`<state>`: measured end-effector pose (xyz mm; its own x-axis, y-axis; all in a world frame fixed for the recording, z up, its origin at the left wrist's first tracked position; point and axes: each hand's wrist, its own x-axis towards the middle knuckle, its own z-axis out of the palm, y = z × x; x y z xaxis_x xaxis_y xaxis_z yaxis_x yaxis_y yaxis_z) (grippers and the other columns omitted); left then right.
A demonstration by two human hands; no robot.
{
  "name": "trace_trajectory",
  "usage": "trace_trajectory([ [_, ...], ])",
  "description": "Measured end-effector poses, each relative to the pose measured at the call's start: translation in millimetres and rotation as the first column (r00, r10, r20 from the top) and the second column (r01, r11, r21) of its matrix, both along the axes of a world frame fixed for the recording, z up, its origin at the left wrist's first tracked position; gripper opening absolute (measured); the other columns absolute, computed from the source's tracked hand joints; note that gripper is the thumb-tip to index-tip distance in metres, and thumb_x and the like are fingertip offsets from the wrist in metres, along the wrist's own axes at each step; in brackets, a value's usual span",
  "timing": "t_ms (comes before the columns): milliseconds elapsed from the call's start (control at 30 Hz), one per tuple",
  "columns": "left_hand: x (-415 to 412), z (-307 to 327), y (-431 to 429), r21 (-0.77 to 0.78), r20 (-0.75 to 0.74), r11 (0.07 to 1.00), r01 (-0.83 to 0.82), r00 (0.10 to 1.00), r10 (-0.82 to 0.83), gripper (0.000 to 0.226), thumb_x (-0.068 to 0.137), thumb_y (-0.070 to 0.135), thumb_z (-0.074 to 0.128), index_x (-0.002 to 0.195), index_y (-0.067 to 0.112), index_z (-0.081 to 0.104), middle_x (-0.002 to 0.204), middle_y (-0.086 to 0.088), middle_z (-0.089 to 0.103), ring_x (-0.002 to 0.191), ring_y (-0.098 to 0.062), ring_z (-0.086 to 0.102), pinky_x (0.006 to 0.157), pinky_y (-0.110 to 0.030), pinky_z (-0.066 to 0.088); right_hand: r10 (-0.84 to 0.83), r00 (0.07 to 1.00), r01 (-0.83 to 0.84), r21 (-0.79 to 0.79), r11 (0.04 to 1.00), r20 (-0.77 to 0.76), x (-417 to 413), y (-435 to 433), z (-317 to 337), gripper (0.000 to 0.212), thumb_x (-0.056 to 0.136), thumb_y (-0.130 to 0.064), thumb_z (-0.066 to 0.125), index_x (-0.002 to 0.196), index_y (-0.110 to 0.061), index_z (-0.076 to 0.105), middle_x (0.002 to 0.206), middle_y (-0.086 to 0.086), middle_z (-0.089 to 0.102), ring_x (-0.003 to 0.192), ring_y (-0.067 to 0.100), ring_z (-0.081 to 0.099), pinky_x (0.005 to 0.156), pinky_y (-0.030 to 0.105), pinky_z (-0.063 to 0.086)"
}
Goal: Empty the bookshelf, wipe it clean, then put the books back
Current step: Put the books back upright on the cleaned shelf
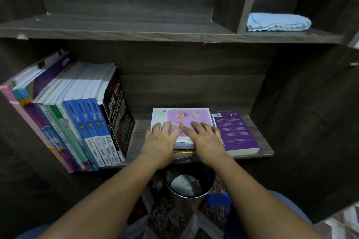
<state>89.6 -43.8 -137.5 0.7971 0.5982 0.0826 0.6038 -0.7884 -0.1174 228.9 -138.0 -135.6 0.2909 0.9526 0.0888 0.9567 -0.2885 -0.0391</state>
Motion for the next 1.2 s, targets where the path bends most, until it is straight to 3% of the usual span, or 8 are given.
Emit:
trace_trajectory([
  [100, -7.8, 2.9, 14.0, -0.205, 0.087, 0.976, 0.069, 0.995, -0.052, 0.073, 0.076, 0.042, 0.063, 0.142, 0.031, 0.031, 0.141, -0.002, 0.027, 0.135, -0.024, 0.024, 0.11, -0.043, 0.028, 0.025, 0.994, -0.033, -0.076, 0.997, -0.105, 7.3, -1.8, 4.8, 0.086, 0.084, -0.024, 0.063, 0.152, -0.042, 0.013, 0.162, -0.003, 0.01, 0.147, 0.023, 0.007, 0.117, 0.047, 0.009],
  [200, -21.7, 2.0, 14.0, -0.399, 0.15, 0.917, 0.017, 0.988, 0.047, 0.079, 0.078, 0.057, 0.067, 0.146, 0.04, 0.031, 0.154, -0.009, 0.016, 0.145, -0.032, 0.01, 0.118, -0.042, 0.017, 0.033, 0.978, -0.068, -0.166, 0.984, -0.204, 11.3, -8.9, 12.1, 0.094, 0.08, -0.033, 0.069, 0.152, -0.045, 0.01, 0.163, -0.007, 0.0, 0.15, 0.019, -0.002, 0.119, 0.049, 0.0],
  [300, -34.8, -2.1, 8.6, -0.464, 0.281, 0.885, -0.029, 0.943, 0.179, 0.071, 0.081, 0.048, 0.071, 0.144, 0.039, 0.04, 0.159, -0.014, 0.01, 0.147, -0.029, 0.012, 0.119, -0.032, 0.015, -0.037, 0.974, 0.005, -0.142, 0.99, -0.224, 8.4, -21.9, 7.7, 0.083, 0.086, -0.041, 0.067, 0.148, -0.054, 0.014, 0.163, -0.007, -0.005, 0.149, 0.024, -0.006, 0.116, 0.057, 0.0],
  [533, -47.3, -23.3, -8.8, -0.488, 0.505, 0.87, 0.067, 0.835, 0.219, 0.058, 0.087, 0.028, 0.069, 0.14, 0.036, 0.047, 0.161, -0.004, 0.007, 0.145, -0.017, 0.02, 0.112, -0.021, 0.02, -0.05, 0.96, 0.034, -0.063, 0.997, -0.275, 11.6, -27.1, -1.4, 0.07, 0.091, -0.031, 0.065, 0.146, -0.052, 0.027, 0.163, -0.002, 0.009, 0.148, 0.036, 0.0, 0.119, 0.049, 0.015],
  [700, -32.4, -17.7, 9.0, -0.498, 0.455, 0.866, -0.031, 0.841, 0.292, 0.055, 0.084, 0.031, 0.073, 0.135, 0.038, 0.052, 0.158, -0.007, 0.022, 0.141, -0.026, 0.033, 0.114, -0.036, 0.031, -0.058, 0.951, 0.055, -0.017, 0.998, -0.305, 20.7, -13.1, -2.5, 0.067, 0.089, -0.029, 0.068, 0.146, -0.043, 0.035, 0.161, 0.003, 0.02, 0.147, 0.037, 0.005, 0.12, 0.04, 0.009],
  [867, -26.8, -19.5, 9.4, -0.48, 0.46, 0.876, -0.047, 0.837, 0.297, 0.051, 0.087, 0.03, 0.071, 0.134, 0.037, 0.054, 0.157, -0.01, 0.025, 0.139, -0.028, 0.036, 0.114, -0.037, 0.032, -0.078, 0.948, 0.087, 0.017, 0.996, -0.307, 21.7, -6.5, 2.6, 0.066, 0.085, -0.029, 0.072, 0.143, -0.042, 0.042, 0.159, 0.0, 0.026, 0.145, 0.034, 0.011, 0.118, 0.036, 0.012],
  [1067, -24.0, -13.5, 1.5, -0.461, 0.471, 0.885, -0.068, 0.826, 0.309, 0.05, 0.087, 0.029, 0.07, 0.134, 0.033, 0.054, 0.158, -0.015, 0.019, 0.143, -0.027, 0.027, 0.112, -0.027, 0.025, -0.234, 0.883, 0.239, -0.04, 0.97, -0.408, 23.2, -8.0, 13.4, 0.092, 0.07, -0.067, 0.071, 0.148, -0.044, 0.029, 0.162, 0.009, 0.006, 0.147, 0.033, 0.011, 0.118, 0.045, 0.022],
  [1200, -21.5, -9.4, -7.1, -0.507, 0.447, 0.854, -0.116, 0.812, 0.375, 0.053, 0.088, 0.033, 0.068, 0.138, 0.034, 0.049, 0.159, -0.011, 0.017, 0.139, -0.027, 0.034, 0.109, -0.032, 0.032, -0.313, 0.839, 0.328, -0.045, 0.943, -0.444, 23.8, -7.2, 17.3, 0.093, 0.074, -0.07, 0.065, 0.15, -0.03, 0.03, 0.154, 0.01, 0.029, 0.139, 0.03, 0.033, 0.108, 0.04, 0.035],
])
